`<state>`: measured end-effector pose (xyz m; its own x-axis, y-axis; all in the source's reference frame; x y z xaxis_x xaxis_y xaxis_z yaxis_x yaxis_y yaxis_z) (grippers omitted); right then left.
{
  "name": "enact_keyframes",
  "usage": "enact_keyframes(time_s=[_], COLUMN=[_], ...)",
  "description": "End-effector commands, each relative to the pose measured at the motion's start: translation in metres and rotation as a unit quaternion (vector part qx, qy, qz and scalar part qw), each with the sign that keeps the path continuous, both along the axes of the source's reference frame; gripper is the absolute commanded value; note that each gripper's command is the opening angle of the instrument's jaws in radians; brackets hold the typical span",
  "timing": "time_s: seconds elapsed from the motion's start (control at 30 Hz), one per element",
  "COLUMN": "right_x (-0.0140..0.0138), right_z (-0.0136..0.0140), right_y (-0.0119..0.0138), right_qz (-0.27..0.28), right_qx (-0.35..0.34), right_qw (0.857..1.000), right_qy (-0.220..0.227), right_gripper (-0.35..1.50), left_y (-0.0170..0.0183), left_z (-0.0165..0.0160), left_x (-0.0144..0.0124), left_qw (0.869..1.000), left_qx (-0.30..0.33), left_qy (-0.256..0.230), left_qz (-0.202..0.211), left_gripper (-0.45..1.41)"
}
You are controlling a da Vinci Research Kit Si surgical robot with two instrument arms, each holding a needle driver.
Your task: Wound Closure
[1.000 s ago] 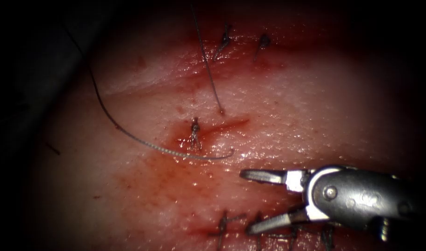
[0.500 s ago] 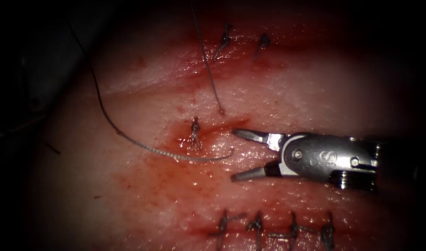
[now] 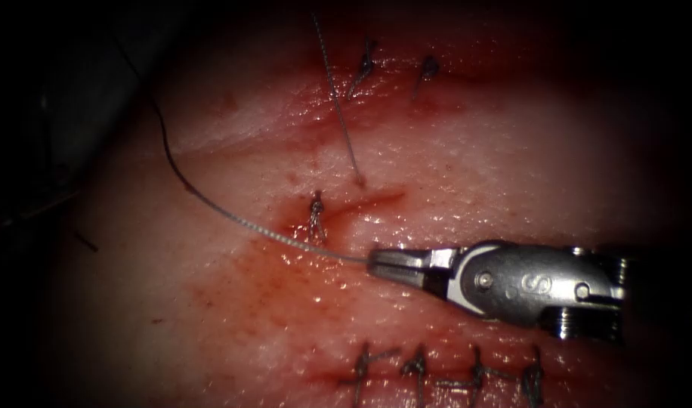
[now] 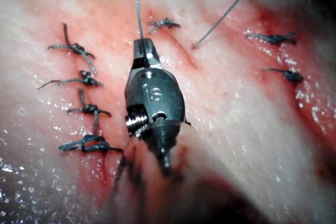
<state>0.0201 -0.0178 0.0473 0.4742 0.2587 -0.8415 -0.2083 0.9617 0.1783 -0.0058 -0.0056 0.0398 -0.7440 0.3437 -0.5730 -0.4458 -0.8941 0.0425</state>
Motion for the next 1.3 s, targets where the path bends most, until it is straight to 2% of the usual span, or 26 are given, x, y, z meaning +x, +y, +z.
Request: enact_keyframes(time_s=[0.03, 0.3, 0.6, 0.63, 0.67, 0.7, 0.73, 0.77, 0.83, 1.0, 1.13, 1.17, 1.3], right_x=[0.0007, 0.0016, 0.0022, 0.0021, 0.0019, 0.0015, 0.0009, 0.0001, -0.0016, -0.0044, -0.0049, -0.0047, -0.0031], right_z=[-0.0004, -0.0038, -0.0042, -0.0040, -0.0039, -0.0037, -0.0035, -0.0033, -0.0029, -0.0025, -0.0016, -0.0010, 0.0014], right_y=[-0.0012, -0.0036, -0.0040, -0.0036, -0.0032, -0.0029, -0.0024, -0.0019, -0.0006, 0.0029, 0.0057, 0.0066, 0.0090], right_qz=[-0.018, -0.050, -0.056, -0.051, -0.048, -0.043, -0.039, -0.031, -0.025, 0.035, 0.106, 0.130, 0.193], right_qx=[0.008, 0.014, 0.017, 0.017, 0.014, 0.013, 0.016, 0.025, 0.030, 0.053, 0.105, 0.124, 0.183], right_qw=[1.000, 0.999, 0.998, 0.999, 0.999, 0.999, 0.999, 0.999, 0.999, 0.997, 0.988, 0.982, 0.963], right_qy=[-0.004, -0.012, -0.005, 0.001, 0.005, 0.010, 0.013, 0.015, 0.017, 0.033, 0.046, 0.049, 0.047], right_gripper=[-0.35, -0.35, -0.35, -0.08, 0.32, 0.52, 0.81, 1.00, 1.11, 1.20, 1.03, 0.95, 0.86], left_y=[0.0000, -0.0001, -0.0003, -0.0004, -0.0005, -0.0007, -0.0009, -0.0011, -0.0013, -0.0025, -0.0035, -0.0039, -0.0047], left_z=[0.0006, 0.0006, 0.0006, 0.0007, 0.0007, 0.0007, 0.0006, 0.0005, 0.0001, -0.0005, -0.0001, 0.0000, -0.0001], left_x=[-0.0006, -0.0006, -0.0010, -0.0012, -0.0013, -0.0016, -0.0020, -0.0024, -0.0034, -0.0058, -0.0062, -0.0061, -0.0055], left_qw=[1.000, 1.000, 1.000, 1.000, 1.000, 1.000, 1.000, 1.000, 0.999, 0.999, 0.999, 0.999, 0.999], left_qx=[0.000, 0.000, 0.001, 0.002, 0.002, 0.004, 0.006, 0.007, 0.010, 0.004, 0.001, 0.003, 0.004], left_qy=[0.000, 0.000, 0.002, 0.001, 0.000, -0.003, -0.008, -0.014, -0.027, -0.042, -0.037, -0.032, -0.029], left_qz=[0.001, 0.000, 0.004, 0.006, 0.007, 0.011, 0.015, 0.017, 0.020, 0.028, 0.031, 0.037, 0.041], left_gripper=[-0.45, -0.45, -0.45, -0.45, -0.45, -0.45, -0.45, -0.45, -0.45, -0.45, -0.45, -0.45, -0.45])
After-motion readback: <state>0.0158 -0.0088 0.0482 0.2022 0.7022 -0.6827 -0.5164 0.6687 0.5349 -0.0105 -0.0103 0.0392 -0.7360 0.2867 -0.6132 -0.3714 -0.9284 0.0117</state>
